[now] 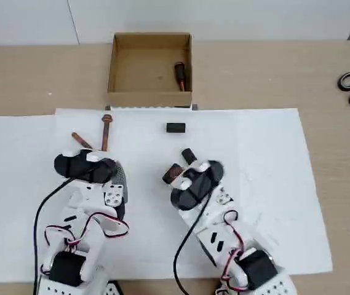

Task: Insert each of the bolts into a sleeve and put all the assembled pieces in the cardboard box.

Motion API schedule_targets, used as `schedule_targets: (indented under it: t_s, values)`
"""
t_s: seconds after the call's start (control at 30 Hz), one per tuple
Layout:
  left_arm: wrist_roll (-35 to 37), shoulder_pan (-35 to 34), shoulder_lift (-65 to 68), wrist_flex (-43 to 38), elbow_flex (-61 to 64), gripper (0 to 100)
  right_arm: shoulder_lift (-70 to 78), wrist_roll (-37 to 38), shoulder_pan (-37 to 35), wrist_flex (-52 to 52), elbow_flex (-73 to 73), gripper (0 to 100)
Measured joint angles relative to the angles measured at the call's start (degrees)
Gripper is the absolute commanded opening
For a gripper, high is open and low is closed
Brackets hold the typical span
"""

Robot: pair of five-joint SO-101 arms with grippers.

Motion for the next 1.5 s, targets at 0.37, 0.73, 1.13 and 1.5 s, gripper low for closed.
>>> schedule_targets:
  t_s: [0.37,0.73,1.13,1.5]
  values:
    - [0.0,-4.3,0.0,0.0,6.7,1,37.8,-0.5,7.7,1.0,-37.5,0.3]
    - [0.0,-4.5,0.0,0.0,6.7,1,83.9,6.4,11.3,-9.0,-69.2,0.3]
    - [0.0,-4.5,0.0,0.0,6.7,1,120.8,28.7,11.1,-30.2,-95.4,0.3]
    - [0.0,-4.5,0.0,0.0,6.7,1,144.9,41.8,10.8,-37.5,-110.0,10.1]
